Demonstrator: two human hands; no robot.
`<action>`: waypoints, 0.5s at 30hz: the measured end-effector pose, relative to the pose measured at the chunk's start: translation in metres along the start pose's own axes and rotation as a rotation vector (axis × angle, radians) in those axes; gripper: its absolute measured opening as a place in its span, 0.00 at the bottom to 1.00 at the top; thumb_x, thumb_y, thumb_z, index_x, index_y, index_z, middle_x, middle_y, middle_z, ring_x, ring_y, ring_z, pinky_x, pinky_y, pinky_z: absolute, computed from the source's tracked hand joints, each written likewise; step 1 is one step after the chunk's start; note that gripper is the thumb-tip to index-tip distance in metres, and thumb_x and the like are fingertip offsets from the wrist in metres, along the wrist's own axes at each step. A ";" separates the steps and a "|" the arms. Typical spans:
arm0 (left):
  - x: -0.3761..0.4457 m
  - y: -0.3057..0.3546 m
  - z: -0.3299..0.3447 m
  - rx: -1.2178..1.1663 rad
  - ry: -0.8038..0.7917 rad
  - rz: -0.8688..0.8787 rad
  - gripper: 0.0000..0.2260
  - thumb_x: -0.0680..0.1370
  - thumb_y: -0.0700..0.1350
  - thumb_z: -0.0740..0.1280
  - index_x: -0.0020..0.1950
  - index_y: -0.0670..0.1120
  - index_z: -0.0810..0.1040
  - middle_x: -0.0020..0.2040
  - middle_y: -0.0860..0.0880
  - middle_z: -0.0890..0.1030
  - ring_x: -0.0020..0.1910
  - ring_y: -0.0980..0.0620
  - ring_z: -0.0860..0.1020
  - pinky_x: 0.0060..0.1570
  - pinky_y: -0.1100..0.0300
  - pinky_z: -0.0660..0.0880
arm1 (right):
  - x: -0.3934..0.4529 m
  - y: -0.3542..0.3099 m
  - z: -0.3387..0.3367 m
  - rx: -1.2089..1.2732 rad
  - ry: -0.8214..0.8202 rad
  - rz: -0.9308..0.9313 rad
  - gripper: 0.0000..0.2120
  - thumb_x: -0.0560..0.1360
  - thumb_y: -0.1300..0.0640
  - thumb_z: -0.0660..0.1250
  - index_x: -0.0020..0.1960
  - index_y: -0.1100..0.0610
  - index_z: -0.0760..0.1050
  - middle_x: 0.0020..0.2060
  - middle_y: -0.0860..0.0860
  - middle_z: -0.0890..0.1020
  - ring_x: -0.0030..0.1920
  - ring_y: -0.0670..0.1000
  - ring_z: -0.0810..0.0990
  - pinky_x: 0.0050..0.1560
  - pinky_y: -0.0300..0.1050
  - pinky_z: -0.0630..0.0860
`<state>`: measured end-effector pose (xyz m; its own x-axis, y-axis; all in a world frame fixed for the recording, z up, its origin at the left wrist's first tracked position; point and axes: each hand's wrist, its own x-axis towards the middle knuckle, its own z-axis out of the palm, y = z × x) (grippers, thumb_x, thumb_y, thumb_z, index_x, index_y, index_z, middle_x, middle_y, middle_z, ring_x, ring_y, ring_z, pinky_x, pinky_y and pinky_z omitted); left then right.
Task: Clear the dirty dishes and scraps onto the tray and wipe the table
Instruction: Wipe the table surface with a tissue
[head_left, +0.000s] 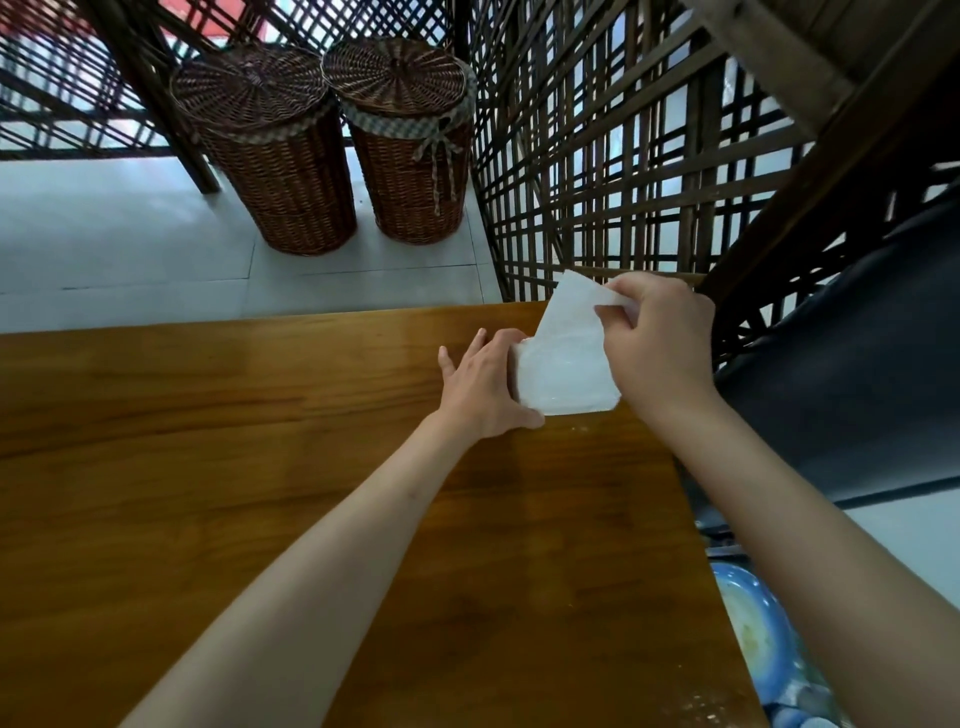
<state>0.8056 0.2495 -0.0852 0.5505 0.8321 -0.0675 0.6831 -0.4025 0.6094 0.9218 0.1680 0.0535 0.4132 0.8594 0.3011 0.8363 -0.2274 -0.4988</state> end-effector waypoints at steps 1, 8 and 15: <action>-0.001 0.000 0.000 -0.003 0.005 -0.004 0.41 0.62 0.56 0.77 0.69 0.53 0.60 0.70 0.51 0.68 0.75 0.47 0.53 0.65 0.41 0.32 | -0.001 -0.003 -0.006 0.000 0.006 -0.013 0.06 0.76 0.65 0.64 0.47 0.62 0.80 0.38 0.54 0.82 0.35 0.42 0.69 0.42 0.15 0.55; -0.006 0.004 -0.005 0.043 -0.026 -0.033 0.46 0.62 0.57 0.77 0.73 0.48 0.57 0.74 0.48 0.62 0.76 0.44 0.50 0.66 0.35 0.36 | -0.017 -0.026 -0.036 -0.004 0.058 -0.114 0.05 0.75 0.63 0.66 0.43 0.63 0.80 0.34 0.52 0.81 0.34 0.46 0.71 0.38 0.27 0.61; -0.062 -0.010 -0.031 0.062 0.007 -0.102 0.56 0.61 0.58 0.78 0.76 0.55 0.42 0.77 0.50 0.54 0.76 0.46 0.46 0.66 0.41 0.33 | -0.050 -0.046 -0.046 0.006 0.005 -0.116 0.06 0.75 0.63 0.65 0.44 0.59 0.80 0.34 0.49 0.79 0.35 0.44 0.71 0.43 0.17 0.59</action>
<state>0.7494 0.2140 -0.0629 0.4737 0.8723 -0.1211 0.7637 -0.3384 0.5498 0.8794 0.1138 0.0988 0.3156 0.8775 0.3611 0.8764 -0.1237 -0.4654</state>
